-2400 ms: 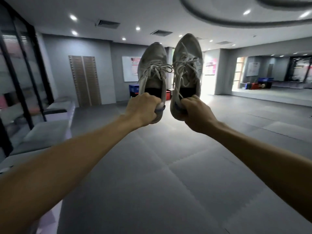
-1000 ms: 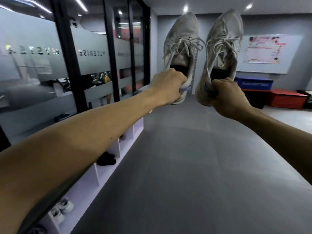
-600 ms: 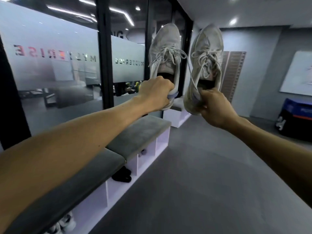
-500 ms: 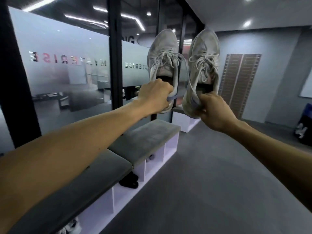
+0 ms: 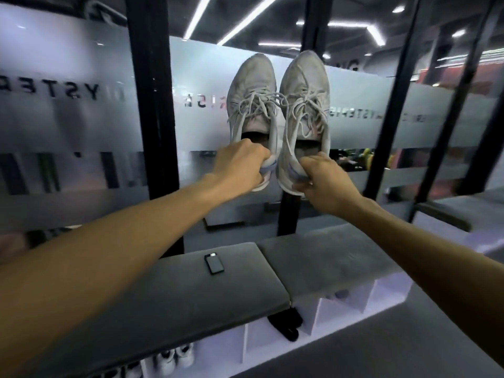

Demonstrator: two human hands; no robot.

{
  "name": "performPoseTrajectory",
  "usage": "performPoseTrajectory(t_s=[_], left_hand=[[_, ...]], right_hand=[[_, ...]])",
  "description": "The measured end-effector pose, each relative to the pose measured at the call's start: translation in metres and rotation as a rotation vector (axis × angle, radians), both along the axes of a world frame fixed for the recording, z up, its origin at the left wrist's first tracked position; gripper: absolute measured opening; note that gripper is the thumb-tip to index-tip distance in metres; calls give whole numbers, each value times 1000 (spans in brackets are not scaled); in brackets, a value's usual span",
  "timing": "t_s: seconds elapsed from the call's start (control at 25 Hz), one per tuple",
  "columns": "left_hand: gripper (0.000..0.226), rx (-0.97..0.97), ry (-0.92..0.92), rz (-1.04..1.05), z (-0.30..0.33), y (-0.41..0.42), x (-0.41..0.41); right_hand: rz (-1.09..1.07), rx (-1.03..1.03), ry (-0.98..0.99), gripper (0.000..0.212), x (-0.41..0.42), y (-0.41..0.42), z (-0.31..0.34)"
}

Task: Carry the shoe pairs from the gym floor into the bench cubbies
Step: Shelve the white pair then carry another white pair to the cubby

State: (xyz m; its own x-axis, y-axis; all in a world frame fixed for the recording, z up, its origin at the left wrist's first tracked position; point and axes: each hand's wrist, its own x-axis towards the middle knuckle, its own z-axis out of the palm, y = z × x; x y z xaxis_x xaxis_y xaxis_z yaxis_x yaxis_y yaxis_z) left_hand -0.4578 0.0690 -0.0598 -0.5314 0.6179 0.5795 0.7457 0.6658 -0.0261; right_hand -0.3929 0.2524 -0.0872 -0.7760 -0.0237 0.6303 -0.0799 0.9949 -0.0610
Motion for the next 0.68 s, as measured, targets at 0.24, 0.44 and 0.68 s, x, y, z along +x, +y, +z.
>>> performPoseTrajectory(t_s=[0.24,0.44,0.68], left_hand=[[19,-13,-48,245,-17,4,-23],[19,-37,-34,390,-35,-18,-21],[22,-33,8,451,-82,-32,-14]], right_hand=[[239,-21,-71,20,-64,14,-14],[348,-76,-73,22,-80,-7,-31],[375,-41,-56,10,-90,-22,-83]])
